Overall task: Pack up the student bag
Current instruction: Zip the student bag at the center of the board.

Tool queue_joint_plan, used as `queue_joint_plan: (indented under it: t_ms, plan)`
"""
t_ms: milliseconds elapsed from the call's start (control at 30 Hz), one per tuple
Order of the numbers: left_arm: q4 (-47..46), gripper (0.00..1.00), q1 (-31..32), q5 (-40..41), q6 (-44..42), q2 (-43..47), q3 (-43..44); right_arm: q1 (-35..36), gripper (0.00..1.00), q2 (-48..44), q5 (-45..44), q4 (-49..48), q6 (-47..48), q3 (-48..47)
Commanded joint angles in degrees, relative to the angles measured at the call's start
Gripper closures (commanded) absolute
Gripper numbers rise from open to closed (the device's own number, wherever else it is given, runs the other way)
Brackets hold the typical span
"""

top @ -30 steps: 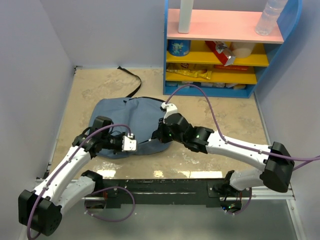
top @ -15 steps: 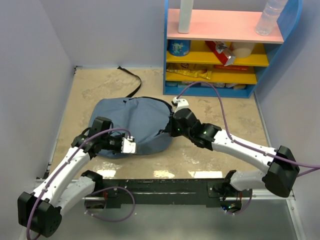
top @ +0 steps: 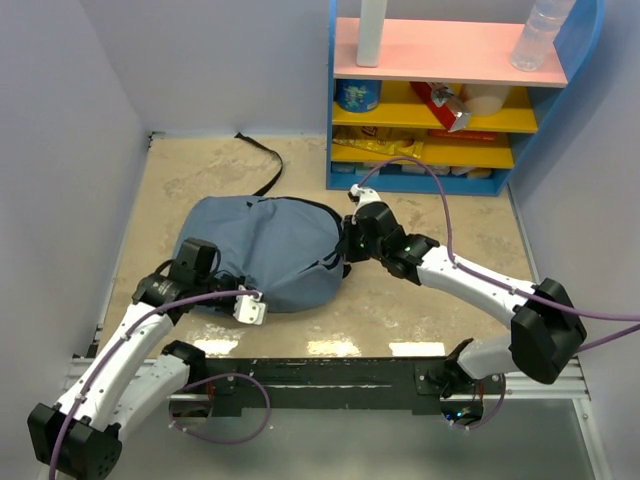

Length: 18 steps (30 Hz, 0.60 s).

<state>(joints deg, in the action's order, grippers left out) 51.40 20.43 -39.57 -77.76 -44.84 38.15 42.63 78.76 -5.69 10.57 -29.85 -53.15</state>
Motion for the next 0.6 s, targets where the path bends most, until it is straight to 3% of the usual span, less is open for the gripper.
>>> queue_joint_plan:
  t_ms: [0, 100, 133, 200, 300, 333, 533, 567]
  plan:
    - [5.42, 0.72, -0.30, 2.04, 4.95, 1.69, 4.20, -4.22, 1.00, -1.41, -9.51, -2.39, 3.75, -1.61]
    - [1.62, 0.20, -0.30, -0.50, 14.19, -1.72, 9.45, -4.05, 1.00, -2.55, -5.83, -3.09, 2.17, -0.73]
    - [0.56, 0.14, -0.30, -2.77, 19.61, -2.96, 11.05, -4.05, 1.00, -3.00, -4.51, -3.62, 1.81, 0.14]
    - [-1.20, 0.08, -0.30, -7.42, 23.86, -6.47, 15.96, -4.05, 1.00, -4.05, -3.63, -3.97, 0.85, 1.19]
    - [-5.94, 0.07, 1.44, -11.13, 33.00, -9.47, 18.36, -3.79, 1.00, -4.84, -2.48, -4.24, -0.03, 2.51]
    - [-7.70, 0.07, 2.85, -10.79, 37.28, -9.74, 18.10, -3.78, 1.00, -5.28, -2.39, -4.24, -0.04, 2.78]
    - [-12.72, 0.10, 15.43, -5.78, 41.18, -11.49, 14.50, -3.61, 1.00, -9.31, 3.74, -4.15, -1.53, 5.94]
    - [-13.77, 0.10, 16.30, -5.61, 42.06, -12.19, 13.89, -3.70, 0.92, -9.85, 5.41, -4.85, -2.31, 6.64]
